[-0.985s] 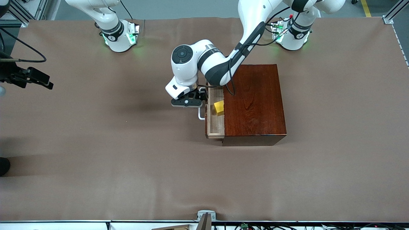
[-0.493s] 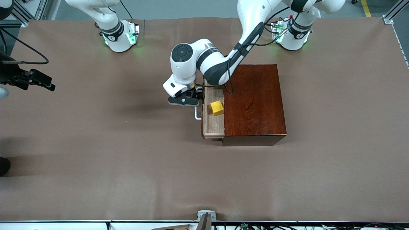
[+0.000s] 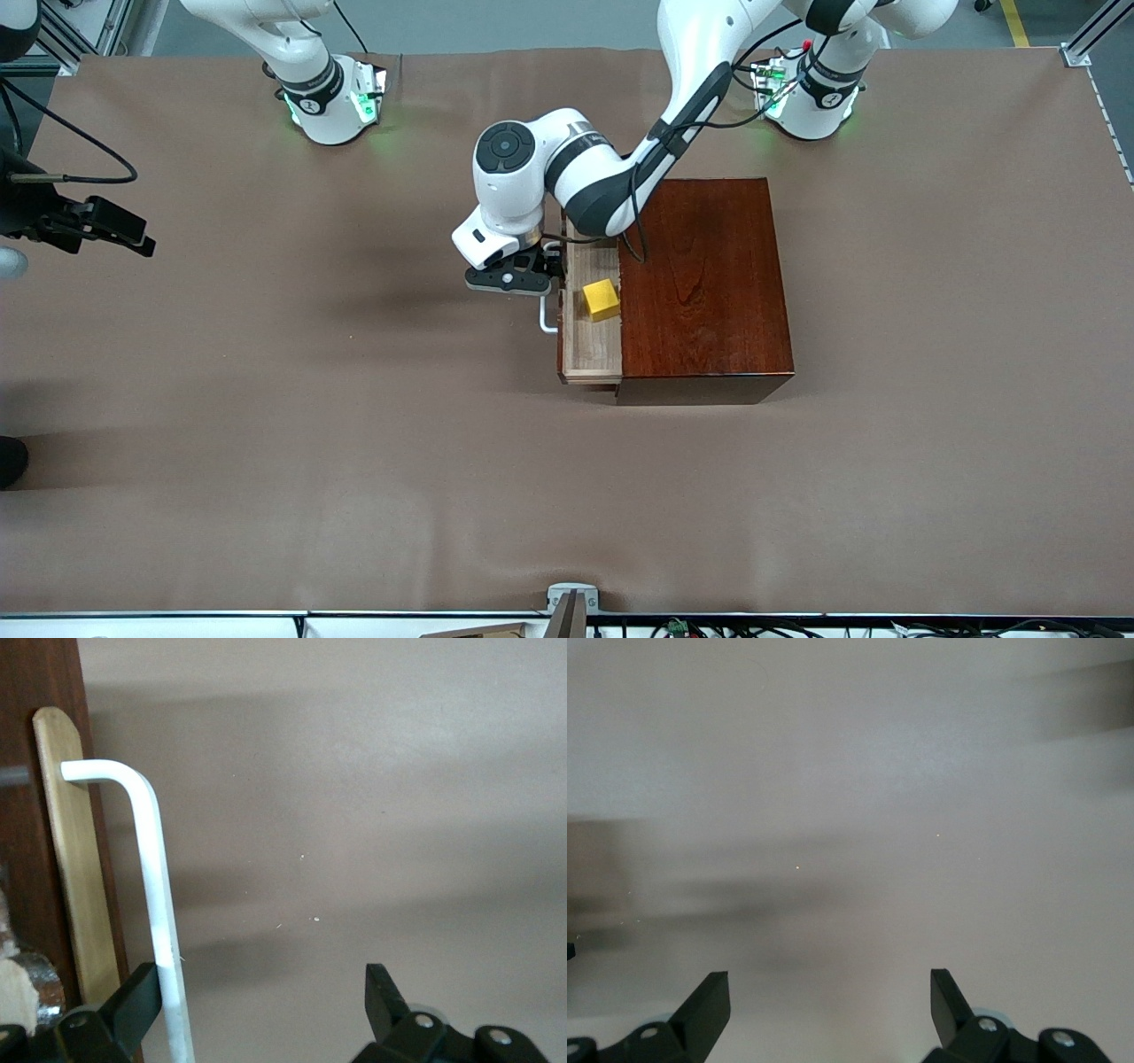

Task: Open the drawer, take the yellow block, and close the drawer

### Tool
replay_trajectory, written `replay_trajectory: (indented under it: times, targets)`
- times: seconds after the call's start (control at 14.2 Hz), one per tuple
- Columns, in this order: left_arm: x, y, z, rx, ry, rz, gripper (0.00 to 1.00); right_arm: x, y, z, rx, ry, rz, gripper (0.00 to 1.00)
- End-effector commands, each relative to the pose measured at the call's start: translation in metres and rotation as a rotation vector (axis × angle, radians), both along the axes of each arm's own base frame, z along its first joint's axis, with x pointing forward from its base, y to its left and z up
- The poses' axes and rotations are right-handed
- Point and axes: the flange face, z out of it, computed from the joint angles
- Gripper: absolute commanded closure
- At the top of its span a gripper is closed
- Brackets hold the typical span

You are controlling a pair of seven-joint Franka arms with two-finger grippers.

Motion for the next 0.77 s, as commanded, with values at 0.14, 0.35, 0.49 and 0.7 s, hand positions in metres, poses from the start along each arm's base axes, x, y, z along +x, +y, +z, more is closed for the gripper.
replay_trajectory:
  times: [0.14,0.35,0.49,0.7]
  targets:
    - [-0.023,-0.035,-0.011,-0.125,0.027,-0.037,0.00,0.004,0.002,0.002,0.018,-0.011,-0.029,0.00]
    - [-0.020,-0.041,-0.005,-0.210,0.042,0.005,0.00,0.005,0.003,0.001,0.018,-0.010,-0.028,0.00]
    - [-0.018,-0.042,-0.002,-0.243,0.045,0.024,0.00,0.005,0.004,0.001,0.018,-0.010,-0.026,0.00]
    - [-0.017,-0.044,-0.004,-0.270,0.052,0.042,0.00,0.006,0.004,-0.001,0.018,-0.007,-0.026,0.00]
